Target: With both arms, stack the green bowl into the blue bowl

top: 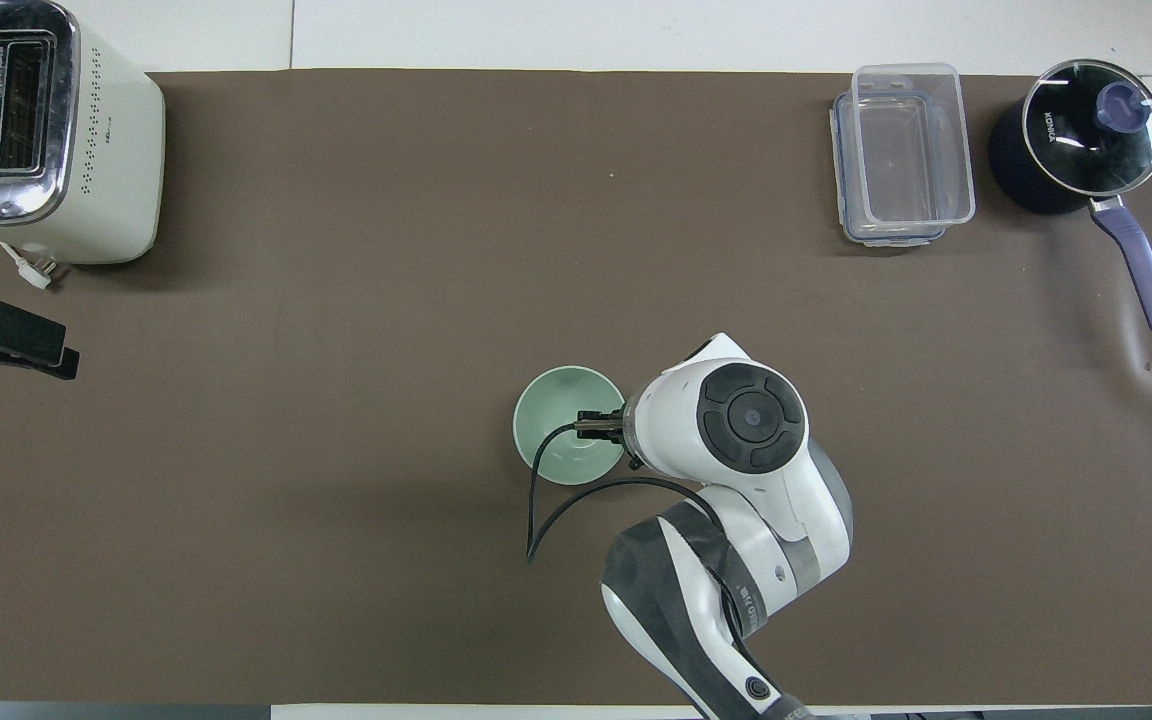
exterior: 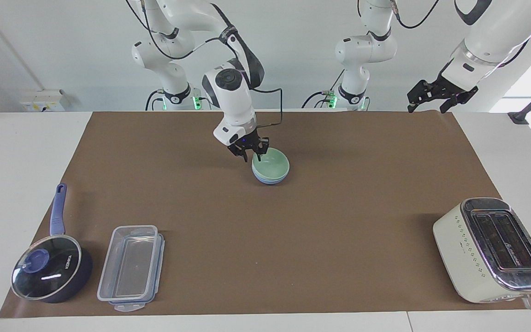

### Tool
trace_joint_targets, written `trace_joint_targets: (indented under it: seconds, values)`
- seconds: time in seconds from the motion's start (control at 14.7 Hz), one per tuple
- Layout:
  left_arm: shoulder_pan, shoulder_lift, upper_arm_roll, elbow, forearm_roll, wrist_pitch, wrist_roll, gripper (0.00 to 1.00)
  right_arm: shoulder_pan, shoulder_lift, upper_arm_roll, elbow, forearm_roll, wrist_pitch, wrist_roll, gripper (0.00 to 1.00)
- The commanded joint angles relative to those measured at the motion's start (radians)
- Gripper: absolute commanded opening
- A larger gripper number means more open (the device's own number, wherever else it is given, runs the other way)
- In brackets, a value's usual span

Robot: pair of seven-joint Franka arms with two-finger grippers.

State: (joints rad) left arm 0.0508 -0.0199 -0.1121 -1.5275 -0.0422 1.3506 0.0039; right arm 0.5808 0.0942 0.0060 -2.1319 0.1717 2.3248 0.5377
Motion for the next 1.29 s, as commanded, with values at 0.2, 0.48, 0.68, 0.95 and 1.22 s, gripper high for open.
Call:
trace_joint_targets:
  seconds: [0.2,0.48,0.68,0.95,1.22]
  values:
    - [0.090,-0.009,-0.097,-0.008,0.027,-0.001,0.016,1.00,-0.133,-0.135,-0.004,-0.006,-0.008,-0.135,-0.114,1.00]
    - [0.072,-0.009,-0.089,-0.003,0.025,-0.007,0.016,1.00,-0.266,-0.192,-0.006,-0.011,-0.011,-0.226,-0.209,1.00]
    - [0.064,-0.014,-0.084,-0.002,0.025,-0.015,0.016,1.00,-0.360,-0.209,-0.006,-0.014,-0.063,-0.251,-0.271,1.00]
    - [0.014,-0.017,-0.040,-0.005,0.027,-0.007,0.014,1.00,-0.438,-0.211,-0.006,-0.014,-0.142,-0.249,-0.291,1.00]
    - [0.003,-0.020,-0.024,-0.005,0.025,-0.007,0.014,1.00,-0.499,-0.205,-0.006,-0.008,-0.221,-0.231,-0.329,1.00]
